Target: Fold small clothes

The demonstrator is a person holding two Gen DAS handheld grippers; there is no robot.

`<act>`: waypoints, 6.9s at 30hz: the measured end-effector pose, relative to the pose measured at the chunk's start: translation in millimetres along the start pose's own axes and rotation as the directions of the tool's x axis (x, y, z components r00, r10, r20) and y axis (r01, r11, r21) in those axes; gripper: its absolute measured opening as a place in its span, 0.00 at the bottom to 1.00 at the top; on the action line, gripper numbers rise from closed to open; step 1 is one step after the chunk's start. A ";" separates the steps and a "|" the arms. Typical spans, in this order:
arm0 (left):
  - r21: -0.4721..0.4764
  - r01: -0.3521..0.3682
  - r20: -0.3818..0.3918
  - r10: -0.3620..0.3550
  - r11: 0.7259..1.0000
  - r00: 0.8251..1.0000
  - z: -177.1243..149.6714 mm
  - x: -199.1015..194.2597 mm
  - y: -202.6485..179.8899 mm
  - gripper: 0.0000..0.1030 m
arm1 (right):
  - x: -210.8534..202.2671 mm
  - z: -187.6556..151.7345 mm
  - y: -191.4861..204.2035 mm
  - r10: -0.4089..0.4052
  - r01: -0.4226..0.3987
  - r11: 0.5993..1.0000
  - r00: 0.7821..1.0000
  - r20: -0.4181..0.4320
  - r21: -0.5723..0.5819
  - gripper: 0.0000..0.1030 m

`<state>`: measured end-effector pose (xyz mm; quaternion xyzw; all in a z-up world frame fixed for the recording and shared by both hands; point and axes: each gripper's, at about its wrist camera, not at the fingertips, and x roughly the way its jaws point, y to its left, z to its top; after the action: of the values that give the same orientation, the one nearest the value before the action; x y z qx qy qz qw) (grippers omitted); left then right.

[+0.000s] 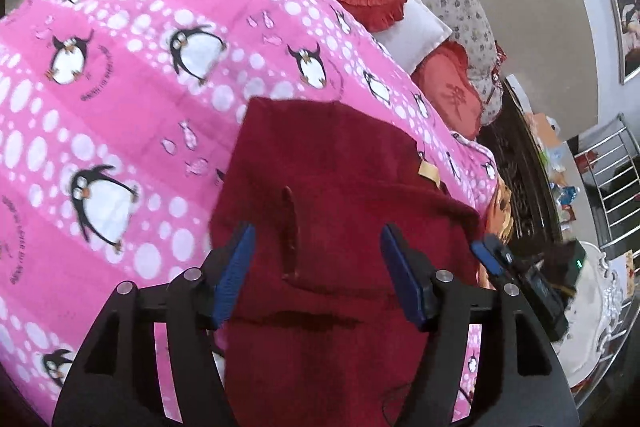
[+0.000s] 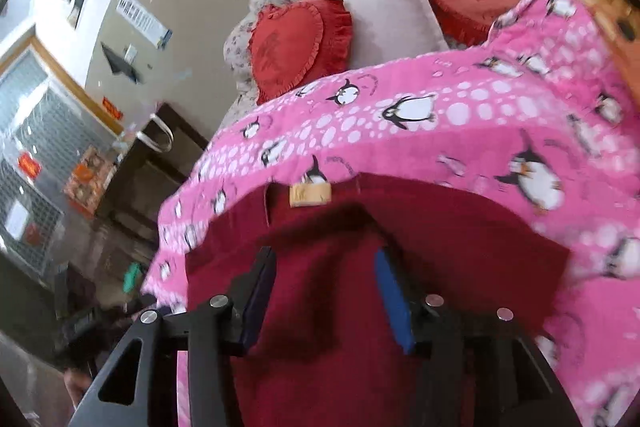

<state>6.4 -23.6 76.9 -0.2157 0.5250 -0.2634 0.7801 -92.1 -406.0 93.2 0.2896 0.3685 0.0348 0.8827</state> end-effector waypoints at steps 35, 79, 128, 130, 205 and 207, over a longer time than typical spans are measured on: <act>0.176 -0.058 -0.143 0.084 0.983 0.986 -11.2 49.4 -35.8 0.13 | -75.0 -124.0 -71.7 -0.284 0.278 0.957 0.955 -0.079 -0.080 0.06; 0.247 -0.193 -0.024 0.206 0.950 0.978 -13.9 24.2 -30.6 0.30 | -75.8 -45.2 -65.9 -0.155 0.155 0.988 0.988 0.027 0.000 0.29; 0.328 -0.341 -0.031 0.371 0.881 0.928 -175.6 -42.1 0.0 0.34 | -50.1 -158.5 -38.9 -0.218 0.222 0.975 0.971 -0.099 0.030 0.12; 0.319 -0.337 -0.033 0.366 0.886 0.930 -176.3 -43.8 2.0 0.34 | -54.2 -158.1 -42.8 -0.268 0.271 0.962 0.959 -0.088 0.020 0.09; 0.219 0.007 -0.208 0.040 0.976 0.977 -248.5 -143.8 41.6 0.09 | -203.1 -316.6 26.8 0.206 -0.204 0.979 0.962 -0.181 0.026 0.08; 0.188 -0.018 -0.232 0.062 0.982 0.971 -256.1 -130.3 52.7 0.09 | -188.0 -321.1 17.1 0.193 -0.183 0.981 0.959 -0.209 0.066 0.07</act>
<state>-263.1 84.6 45.4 -0.0991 0.5916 -0.3190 0.7337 -441.3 -287.6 40.9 0.3382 0.4329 0.1409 0.8236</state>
